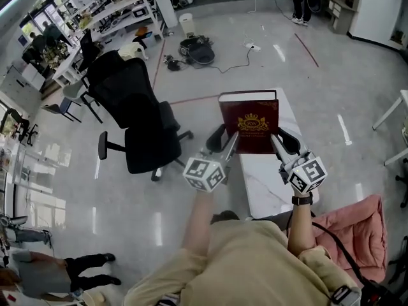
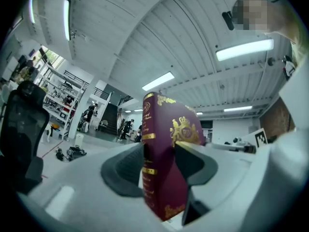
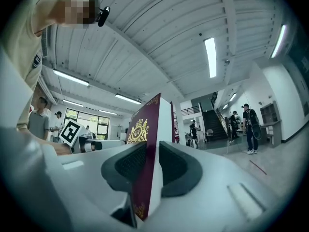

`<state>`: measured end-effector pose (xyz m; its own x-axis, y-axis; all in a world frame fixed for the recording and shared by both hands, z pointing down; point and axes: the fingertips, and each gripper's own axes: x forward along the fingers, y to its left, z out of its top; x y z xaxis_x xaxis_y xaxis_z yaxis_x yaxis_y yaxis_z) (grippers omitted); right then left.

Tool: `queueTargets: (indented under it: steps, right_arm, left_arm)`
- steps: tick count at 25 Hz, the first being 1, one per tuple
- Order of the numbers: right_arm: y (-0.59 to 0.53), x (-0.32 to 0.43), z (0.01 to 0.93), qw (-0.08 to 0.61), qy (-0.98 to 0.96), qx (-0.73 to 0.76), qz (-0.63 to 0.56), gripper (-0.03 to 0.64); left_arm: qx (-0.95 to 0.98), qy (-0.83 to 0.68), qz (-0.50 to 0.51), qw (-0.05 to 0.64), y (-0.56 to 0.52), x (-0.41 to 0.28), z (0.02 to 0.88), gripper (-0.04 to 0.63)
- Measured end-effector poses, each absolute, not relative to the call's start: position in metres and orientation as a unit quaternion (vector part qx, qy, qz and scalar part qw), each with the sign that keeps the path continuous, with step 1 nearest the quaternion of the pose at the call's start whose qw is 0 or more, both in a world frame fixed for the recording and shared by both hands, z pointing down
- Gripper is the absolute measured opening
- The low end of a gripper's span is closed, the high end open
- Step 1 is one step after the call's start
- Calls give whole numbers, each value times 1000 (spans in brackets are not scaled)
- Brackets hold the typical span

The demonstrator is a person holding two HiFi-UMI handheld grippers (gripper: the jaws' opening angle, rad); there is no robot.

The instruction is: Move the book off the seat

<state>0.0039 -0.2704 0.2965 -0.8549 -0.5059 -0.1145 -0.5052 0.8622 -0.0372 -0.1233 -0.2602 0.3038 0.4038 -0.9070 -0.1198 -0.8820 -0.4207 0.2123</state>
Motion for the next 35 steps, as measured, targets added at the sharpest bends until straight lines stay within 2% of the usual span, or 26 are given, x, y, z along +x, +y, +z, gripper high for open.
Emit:
queueTargets:
  steps: [5, 17, 30, 35]
  right_arm:
    - [-328, 14, 346, 29, 957, -284, -51, 78]
    - [-468, 33, 510, -96, 912, -351, -188, 74]
    - [-637, 14, 790, -229, 842, -352, -338, 72]
    - [-679, 5, 883, -274, 826, -335, -360, 74]
  left_arm:
    - [838, -532, -68, 98, -314, -112, 353, 186]
    - [843, -470, -2, 261, -457, -91, 531, 167]
    - [791, -412, 73, 445, -600, -104, 825, 155]
    - [766, -413, 83, 485, -630, -108, 914, 155]
